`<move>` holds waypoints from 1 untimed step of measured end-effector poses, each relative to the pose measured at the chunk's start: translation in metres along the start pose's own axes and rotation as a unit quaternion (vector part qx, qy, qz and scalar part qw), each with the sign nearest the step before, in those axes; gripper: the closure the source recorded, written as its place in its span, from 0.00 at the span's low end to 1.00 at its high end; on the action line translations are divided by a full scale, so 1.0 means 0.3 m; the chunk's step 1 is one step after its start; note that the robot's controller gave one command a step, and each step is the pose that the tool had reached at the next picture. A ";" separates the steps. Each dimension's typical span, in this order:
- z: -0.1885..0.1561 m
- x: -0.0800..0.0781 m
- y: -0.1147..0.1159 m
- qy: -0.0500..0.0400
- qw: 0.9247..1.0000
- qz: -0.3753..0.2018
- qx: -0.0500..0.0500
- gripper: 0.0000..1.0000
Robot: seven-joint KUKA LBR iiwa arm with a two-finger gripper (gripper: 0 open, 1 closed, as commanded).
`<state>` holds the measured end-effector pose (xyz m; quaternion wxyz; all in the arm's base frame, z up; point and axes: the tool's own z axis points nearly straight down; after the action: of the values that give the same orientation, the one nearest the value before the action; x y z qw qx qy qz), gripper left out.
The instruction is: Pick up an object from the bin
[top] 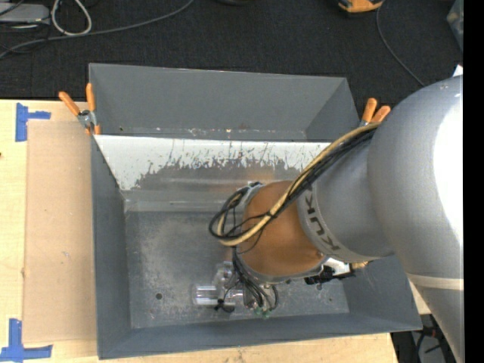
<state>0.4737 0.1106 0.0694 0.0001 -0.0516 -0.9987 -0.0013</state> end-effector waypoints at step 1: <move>-0.002 0.001 -0.001 0.001 1.000 0.001 0.000 1.00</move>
Offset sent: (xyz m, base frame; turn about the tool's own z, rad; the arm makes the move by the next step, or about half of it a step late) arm -0.0001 -0.0001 0.0438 0.0015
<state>0.4734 0.1104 0.0699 0.0010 -0.0529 -0.9986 -0.0012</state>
